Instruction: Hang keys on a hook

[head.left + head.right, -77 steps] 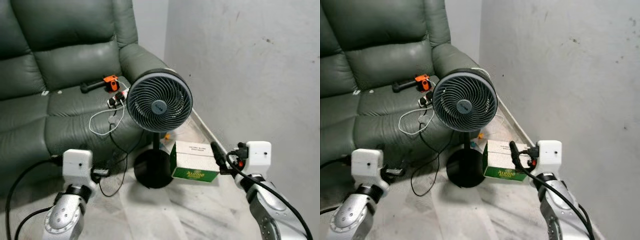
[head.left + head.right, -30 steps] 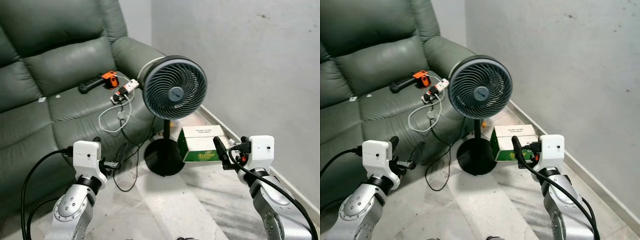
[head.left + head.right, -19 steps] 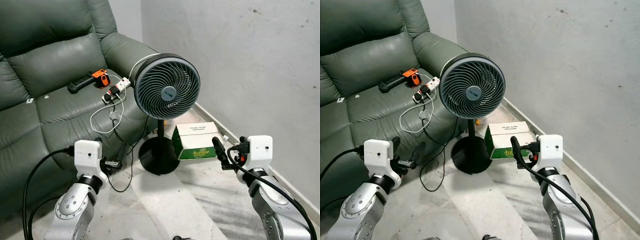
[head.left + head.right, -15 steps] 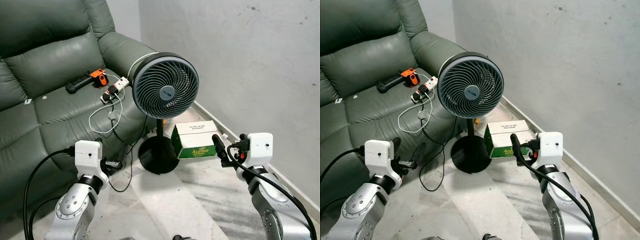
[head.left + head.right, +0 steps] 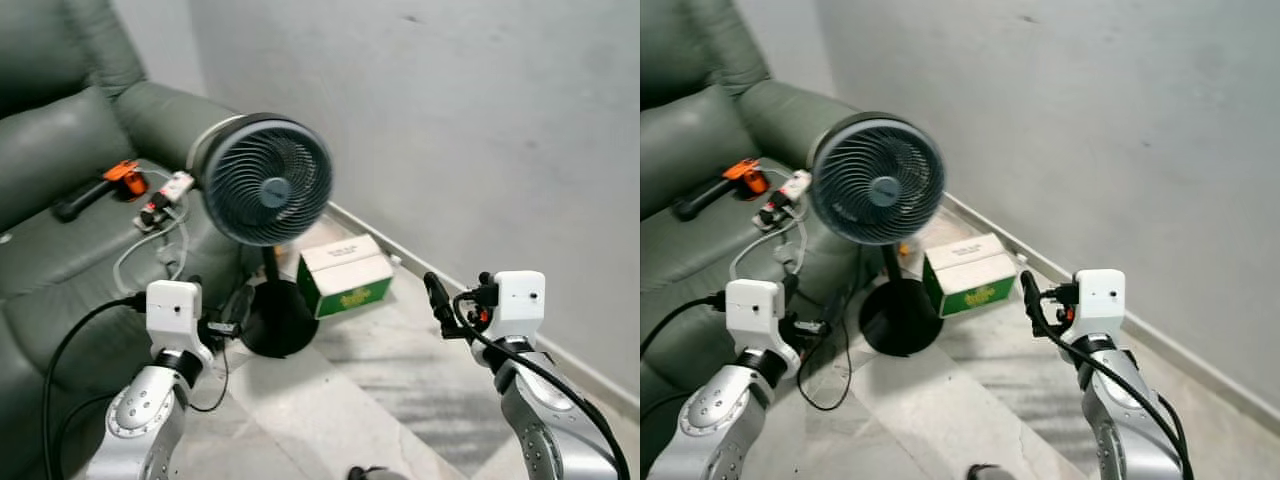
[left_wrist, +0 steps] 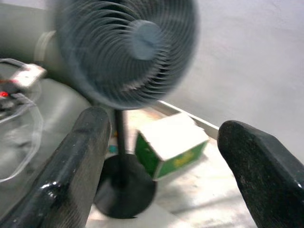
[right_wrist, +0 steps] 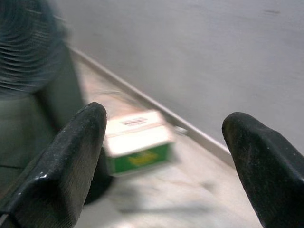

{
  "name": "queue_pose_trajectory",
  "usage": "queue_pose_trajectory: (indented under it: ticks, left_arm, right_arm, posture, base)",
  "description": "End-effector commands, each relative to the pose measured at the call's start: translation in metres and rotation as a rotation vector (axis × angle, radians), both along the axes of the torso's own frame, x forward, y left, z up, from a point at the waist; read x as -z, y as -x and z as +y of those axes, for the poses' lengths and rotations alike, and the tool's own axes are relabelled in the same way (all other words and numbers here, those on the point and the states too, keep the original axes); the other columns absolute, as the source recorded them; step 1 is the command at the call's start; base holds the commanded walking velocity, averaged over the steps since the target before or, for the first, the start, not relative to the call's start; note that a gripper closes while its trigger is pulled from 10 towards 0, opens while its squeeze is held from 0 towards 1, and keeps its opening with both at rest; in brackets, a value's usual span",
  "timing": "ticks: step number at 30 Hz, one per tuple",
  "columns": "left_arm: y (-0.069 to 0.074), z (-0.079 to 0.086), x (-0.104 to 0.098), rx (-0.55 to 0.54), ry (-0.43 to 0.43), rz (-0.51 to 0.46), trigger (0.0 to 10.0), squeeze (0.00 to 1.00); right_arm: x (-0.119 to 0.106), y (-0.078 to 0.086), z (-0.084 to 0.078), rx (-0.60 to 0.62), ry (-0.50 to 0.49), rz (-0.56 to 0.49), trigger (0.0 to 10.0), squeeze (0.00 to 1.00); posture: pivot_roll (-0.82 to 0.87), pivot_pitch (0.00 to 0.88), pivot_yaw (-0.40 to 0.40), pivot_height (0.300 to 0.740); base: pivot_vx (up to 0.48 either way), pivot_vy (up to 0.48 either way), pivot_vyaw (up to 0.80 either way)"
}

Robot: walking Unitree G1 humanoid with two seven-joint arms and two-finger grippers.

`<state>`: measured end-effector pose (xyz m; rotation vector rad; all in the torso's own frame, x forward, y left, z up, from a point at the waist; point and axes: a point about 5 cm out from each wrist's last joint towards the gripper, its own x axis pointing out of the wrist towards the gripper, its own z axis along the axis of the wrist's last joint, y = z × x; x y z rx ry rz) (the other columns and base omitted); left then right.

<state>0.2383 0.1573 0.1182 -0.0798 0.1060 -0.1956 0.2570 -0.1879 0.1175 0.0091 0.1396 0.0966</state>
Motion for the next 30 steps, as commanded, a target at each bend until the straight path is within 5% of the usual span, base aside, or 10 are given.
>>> queue_pose_trajectory:
  ticks: [1, 30]
  left_arm:
    - [0.0014, 0.0003, 0.0019, 0.003, -0.012, 0.011, 10.0, 0.0]
    - [-0.0046, -0.0029, 0.0072, 0.052, 0.038, 0.057, 10.0, 0.0]
  right_arm:
    - [0.0008, -0.0005, -0.0001, 0.004, 0.002, 0.001, 10.0, 0.0]
    - [0.0008, -0.0028, -0.0008, 0.046, -0.006, -0.015, 10.0, 0.0]
  posture:
    - [-0.03, 0.126, 0.018, 0.74]
    - [-0.03, 0.122, 0.034, 0.74]
  base:
    - [0.0, 0.0, -0.8]
    - [0.0, 0.0, -0.8]
